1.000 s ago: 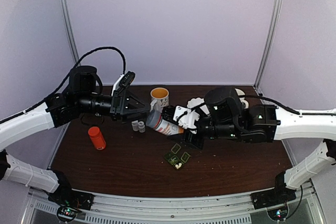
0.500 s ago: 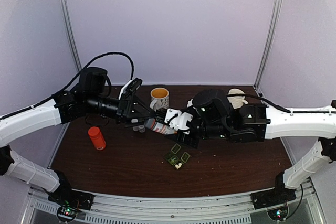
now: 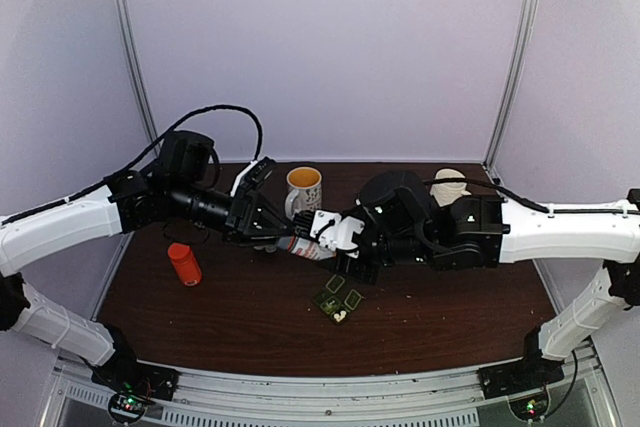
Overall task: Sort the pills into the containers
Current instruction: Screw the lid of the pill bottle onto the pill bottle.
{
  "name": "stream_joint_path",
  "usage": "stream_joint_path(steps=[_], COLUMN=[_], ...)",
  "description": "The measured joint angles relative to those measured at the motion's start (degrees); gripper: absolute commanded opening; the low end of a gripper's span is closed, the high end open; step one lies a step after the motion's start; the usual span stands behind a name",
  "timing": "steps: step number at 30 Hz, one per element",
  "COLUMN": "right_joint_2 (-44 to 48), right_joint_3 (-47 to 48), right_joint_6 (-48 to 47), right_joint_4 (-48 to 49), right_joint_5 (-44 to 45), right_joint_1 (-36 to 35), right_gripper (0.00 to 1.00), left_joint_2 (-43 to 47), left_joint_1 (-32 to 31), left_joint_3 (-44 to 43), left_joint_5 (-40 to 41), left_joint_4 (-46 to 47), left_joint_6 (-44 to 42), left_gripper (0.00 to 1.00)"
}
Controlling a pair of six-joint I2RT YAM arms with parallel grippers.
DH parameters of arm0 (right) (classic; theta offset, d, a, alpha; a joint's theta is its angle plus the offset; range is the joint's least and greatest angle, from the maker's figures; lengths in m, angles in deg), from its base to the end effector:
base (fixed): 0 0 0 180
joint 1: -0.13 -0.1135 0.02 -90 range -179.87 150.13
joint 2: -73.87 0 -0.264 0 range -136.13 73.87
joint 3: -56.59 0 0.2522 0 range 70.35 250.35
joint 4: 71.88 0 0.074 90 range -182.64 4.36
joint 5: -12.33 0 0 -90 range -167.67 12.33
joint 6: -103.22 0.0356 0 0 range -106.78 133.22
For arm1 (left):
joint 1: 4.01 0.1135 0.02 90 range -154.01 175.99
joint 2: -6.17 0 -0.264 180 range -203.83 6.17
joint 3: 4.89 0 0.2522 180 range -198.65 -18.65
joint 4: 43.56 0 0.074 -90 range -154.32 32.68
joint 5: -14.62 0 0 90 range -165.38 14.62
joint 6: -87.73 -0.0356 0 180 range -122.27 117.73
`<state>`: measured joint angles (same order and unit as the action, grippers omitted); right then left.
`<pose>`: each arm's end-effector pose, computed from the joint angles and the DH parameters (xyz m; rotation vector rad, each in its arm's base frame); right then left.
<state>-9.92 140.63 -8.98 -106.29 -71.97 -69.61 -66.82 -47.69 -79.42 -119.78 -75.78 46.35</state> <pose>0.1190 0.3123 0.3156 -1.5318 1.5610 0.3674 0.1856 -0.2117 0.3220 0.4548 2.4274 -1.6680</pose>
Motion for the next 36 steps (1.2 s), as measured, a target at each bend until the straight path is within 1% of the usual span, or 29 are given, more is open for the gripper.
stream_joint_path(steps=[2,6,10,13,16,19,22,25,27,28,30,31,32,34,36], right_joint_2=[-0.15,-0.61,-1.53,-2.49,-3.52,-4.00,-4.24,-4.74,-5.35,-5.73,-6.38,-6.51,-6.54,-5.81,-4.52], right_joint_3=[0.70,2.64,4.72,5.70,5.77,5.38,4.63,4.15,3.78,3.54,3.26,3.26,3.28,3.30,3.28], right_joint_6=[0.59,3.30,6.60,9.35,11.87,14.03,16.76,19.67,21.31,21.97,22.47,22.95,23.19,22.97,21.99], right_joint_4=[-1.01,-3.58,-6.19,-7.28,-7.04,-6.25,-4.68,-3.10,-2.23,-1.79,-1.44,-1.36,-0.70,-0.52,-0.92], right_joint_5=[-1.46,-8.28,-18.43,-29.00,-40.35,-49.29,-56.83,-63.41,-66.66,-67.89,-68.89,-68.91,-68.46,-66.03,-62.07], right_joint_1=[0.15,2.12,5.03,8.07,10.82,12.26,12.68,13.20,13.35,13.35,13.33,13.31,13.33,13.60,13.75], right_gripper=[0.00,0.00,0.00,0.00,0.00,0.00,0.00,0.00,0.00,0.00,0.00,0.00,0.00,0.00,0.00], left_joint_2=[-0.09,0.00,1.05,2.36,4.17,6.27,8.35,8.79,8.66,8.59,8.59,8.59,8.55,8.68,9.11], left_joint_1=[0.00,-0.42,-1.22,-2.56,-4.59,-6.45,-8.02,-8.55,-8.68,-8.85,-9.07,-9.16,-9.68,-10.58,-11.13], left_joint_3=[-0.42,-1.27,-1.46,-1.46,-0.85,0.35,1.55,1.62,1.57,1.49,1.46,1.46,1.57,2.10,3.15], left_joint_5=[-0.02,-0.17,0.76,2.62,5.11,5.75,5.42,2.84,0.70,0.46,0.81,1.49,2.34,3.93,5.81], left_joint_4=[-0.57,-2.10,-3.28,-4.24,-4.57,-4.07,-2.86,-2.43,-3.13,-3.98,-5.51,-5.68,-5.53,-4.39,-2.03], left_joint_6=[-1.09,-5.70,-12.46,-18.56,-26.49,-34.56,-43.12,-51.28,-56.96,-59.47,-62.95,-64.39,-65.66,-65.31,-61.77], left_gripper=[0.45,0.45,0.46,0.45,0.45,0.40,0.40,0.41,0.47,0.57,0.72,0.85,0.95,0.98,0.97])
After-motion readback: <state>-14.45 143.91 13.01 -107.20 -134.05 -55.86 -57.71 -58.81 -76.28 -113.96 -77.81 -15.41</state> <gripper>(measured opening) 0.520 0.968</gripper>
